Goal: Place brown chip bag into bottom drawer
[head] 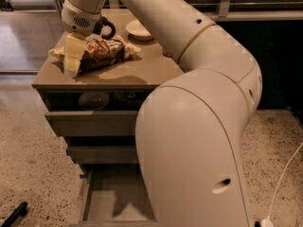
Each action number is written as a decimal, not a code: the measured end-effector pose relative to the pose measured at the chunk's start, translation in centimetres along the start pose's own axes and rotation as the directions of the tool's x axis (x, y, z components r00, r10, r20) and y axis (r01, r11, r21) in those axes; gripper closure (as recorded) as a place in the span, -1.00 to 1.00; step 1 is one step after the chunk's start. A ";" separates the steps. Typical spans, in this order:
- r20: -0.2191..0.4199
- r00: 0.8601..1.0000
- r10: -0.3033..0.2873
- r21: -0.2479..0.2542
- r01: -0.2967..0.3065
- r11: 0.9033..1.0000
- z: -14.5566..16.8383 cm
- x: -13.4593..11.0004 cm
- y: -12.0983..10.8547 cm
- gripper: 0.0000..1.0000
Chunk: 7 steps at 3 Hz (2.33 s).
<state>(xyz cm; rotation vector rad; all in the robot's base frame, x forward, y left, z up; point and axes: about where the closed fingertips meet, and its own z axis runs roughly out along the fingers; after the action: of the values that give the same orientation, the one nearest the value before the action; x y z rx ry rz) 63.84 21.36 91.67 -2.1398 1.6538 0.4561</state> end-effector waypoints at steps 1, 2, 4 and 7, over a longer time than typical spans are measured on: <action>-0.007 1.000 0.003 0.004 -0.003 1.000 0.1 0.0 -0.1 -1.00; -0.023 1.000 0.010 0.014 -0.010 1.000 0.4 -0.1 -0.2 -1.00; -0.272 0.958 0.089 0.111 -0.060 0.992 3.7 -2.7 0.6 -1.00; -0.364 0.919 0.152 0.181 -0.090 0.979 4.1 -1.2 -1.4 -1.00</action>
Offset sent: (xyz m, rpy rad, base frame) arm 0.0004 -0.0008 -0.0009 -0.0418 -0.0217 -0.0344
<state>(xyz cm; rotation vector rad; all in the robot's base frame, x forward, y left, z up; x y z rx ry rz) 64.82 24.69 88.83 -2.1051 1.9609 -0.0656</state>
